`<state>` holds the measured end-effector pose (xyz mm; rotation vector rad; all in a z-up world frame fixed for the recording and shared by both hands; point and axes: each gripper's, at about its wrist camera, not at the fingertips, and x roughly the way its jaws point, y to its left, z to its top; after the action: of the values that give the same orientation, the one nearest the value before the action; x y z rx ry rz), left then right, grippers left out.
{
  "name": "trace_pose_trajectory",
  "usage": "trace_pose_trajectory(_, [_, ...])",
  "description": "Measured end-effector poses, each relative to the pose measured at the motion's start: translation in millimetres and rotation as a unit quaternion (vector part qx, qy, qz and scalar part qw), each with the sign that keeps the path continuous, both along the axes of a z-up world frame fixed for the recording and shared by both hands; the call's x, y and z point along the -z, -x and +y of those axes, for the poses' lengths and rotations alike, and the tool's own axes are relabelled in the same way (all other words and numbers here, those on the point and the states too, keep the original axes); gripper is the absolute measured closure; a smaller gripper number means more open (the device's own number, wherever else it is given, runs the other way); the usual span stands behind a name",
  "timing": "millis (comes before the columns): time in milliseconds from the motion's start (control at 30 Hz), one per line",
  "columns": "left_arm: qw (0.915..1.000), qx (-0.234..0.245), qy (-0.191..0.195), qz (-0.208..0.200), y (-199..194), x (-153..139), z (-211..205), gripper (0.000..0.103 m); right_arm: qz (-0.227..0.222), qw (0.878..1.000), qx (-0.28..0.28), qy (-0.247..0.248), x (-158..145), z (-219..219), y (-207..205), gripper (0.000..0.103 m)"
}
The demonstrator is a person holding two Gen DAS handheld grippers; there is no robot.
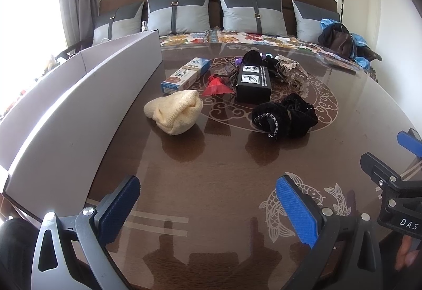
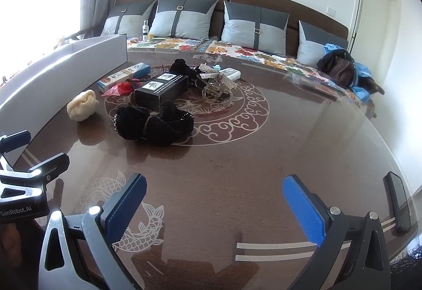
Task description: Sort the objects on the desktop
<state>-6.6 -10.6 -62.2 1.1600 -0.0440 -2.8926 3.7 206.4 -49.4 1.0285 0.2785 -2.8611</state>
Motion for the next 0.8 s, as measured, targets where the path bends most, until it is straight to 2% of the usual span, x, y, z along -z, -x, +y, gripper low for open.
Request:
trace_pose_trajectory(467, [0.9994,-0.009,0.01,-0.031,5.2,12.3,-1.5,0.0,-0.021,1.0,0.002,0.002,8.2,1.8,5.5,0.0])
trace_pose_trajectory(800, [0.9992,-0.011,0.009,-0.037,6.2,13.1,-2.3,0.0,-0.024,1.0,0.005,0.007,9.1,3.6,7.6,0.0])
